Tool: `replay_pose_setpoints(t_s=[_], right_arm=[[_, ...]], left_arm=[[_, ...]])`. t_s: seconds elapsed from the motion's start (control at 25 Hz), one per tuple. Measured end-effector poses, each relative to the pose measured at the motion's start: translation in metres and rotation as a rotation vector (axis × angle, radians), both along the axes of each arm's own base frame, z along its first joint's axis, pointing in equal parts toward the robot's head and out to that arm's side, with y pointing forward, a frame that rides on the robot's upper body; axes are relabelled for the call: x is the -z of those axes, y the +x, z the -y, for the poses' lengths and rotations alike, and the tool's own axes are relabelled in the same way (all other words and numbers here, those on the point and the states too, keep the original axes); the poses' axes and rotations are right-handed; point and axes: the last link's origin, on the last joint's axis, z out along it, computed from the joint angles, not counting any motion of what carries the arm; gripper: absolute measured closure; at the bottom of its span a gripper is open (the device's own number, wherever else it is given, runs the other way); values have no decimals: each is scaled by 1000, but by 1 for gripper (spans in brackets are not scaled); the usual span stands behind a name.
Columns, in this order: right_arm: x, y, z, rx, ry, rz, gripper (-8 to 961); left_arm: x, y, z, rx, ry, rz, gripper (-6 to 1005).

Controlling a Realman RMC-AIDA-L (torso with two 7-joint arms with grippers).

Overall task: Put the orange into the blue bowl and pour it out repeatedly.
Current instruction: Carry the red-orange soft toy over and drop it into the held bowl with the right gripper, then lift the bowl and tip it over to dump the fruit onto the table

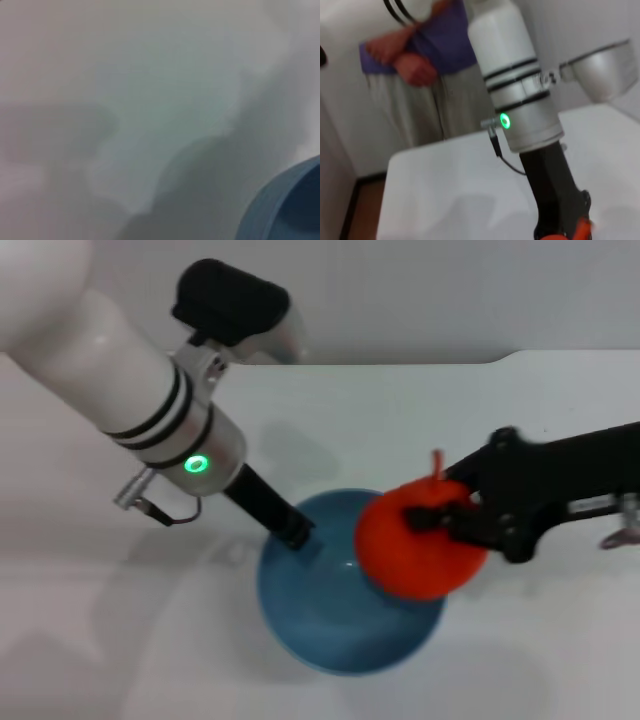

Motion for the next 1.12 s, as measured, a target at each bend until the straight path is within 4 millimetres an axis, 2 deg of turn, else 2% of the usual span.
replay_pose_setpoints(t_s=[0.24,0.44,0.48,0.72,0.88,0.92,1.0,1.12], right_arm=[[31,-2,-11,58,-17,176,920],[38,-2,-13,78,-19,225,914],[38,-2,-13,78,-19,225,884],[27,-13,-15,66,21,162,706],[17,-18,-16,63,45,114,520],[11,-16,-17,80,60,106,473],[9,-14,-17,91,67,104,449],[-10,3,-18,224,95,84,412]], left_arm=[[6,11,1,20,-8,14,999],[5,15,-1,26,-3,25,999],[5,15,-1,29,-2,27,999],[7,16,-2,41,2,29,999],[8,15,-2,39,2,29,998],[8,13,-3,38,8,31,998],[8,11,-5,39,28,37,998],[5,6,-10,48,68,52,998]])
